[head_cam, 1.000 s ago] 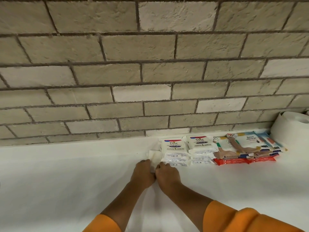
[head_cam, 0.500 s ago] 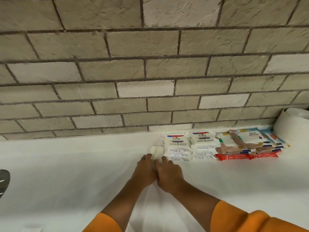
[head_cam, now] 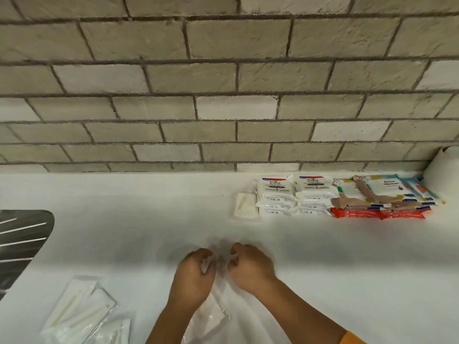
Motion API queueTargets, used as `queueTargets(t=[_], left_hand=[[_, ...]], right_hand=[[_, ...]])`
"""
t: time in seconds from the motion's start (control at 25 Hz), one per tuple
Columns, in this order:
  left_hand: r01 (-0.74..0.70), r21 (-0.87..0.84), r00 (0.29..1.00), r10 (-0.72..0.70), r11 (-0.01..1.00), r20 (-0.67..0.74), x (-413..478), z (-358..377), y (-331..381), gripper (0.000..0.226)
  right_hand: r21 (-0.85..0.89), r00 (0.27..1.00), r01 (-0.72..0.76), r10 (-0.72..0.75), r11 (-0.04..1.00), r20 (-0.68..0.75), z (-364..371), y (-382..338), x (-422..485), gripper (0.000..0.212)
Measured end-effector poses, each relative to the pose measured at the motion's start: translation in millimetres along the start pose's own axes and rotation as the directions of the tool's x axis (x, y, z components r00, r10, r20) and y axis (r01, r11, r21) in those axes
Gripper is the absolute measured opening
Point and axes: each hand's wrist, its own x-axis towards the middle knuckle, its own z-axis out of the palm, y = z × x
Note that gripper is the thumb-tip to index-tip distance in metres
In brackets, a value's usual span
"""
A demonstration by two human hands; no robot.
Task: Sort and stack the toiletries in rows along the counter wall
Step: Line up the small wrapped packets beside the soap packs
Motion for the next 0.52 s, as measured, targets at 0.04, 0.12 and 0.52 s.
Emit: queueTargets(t=[0.04, 0.12, 0.52], left_hand=[[0.013, -0.001, 1.0, -0.013, 1.0, -0.025, -13.6, -5.8, -10.1, 0.021], [0.022, -0.01, 0.998, -0.022, 1.0, -0.058, -37.9, -19.3, -27.9, 0.015], [0.002, 0.011, 0.976, 0.0, 1.0, -0.216, -103.3, -69.4, -82.4, 0.028]], right_hand=[[0.021, 0.999, 0.004, -0.005, 1.0, 0.043, 5.7, -4.2, -6.7, 0.036], [0.07, 0.991, -0.005, -0.004, 0.998, 0.133, 16.5, -13.9, -18.6, 0.05], [-0.071, 0.992, -0.016, 0.025, 0.997, 0.125, 52.9, -47.9, -45.8, 0.07]])
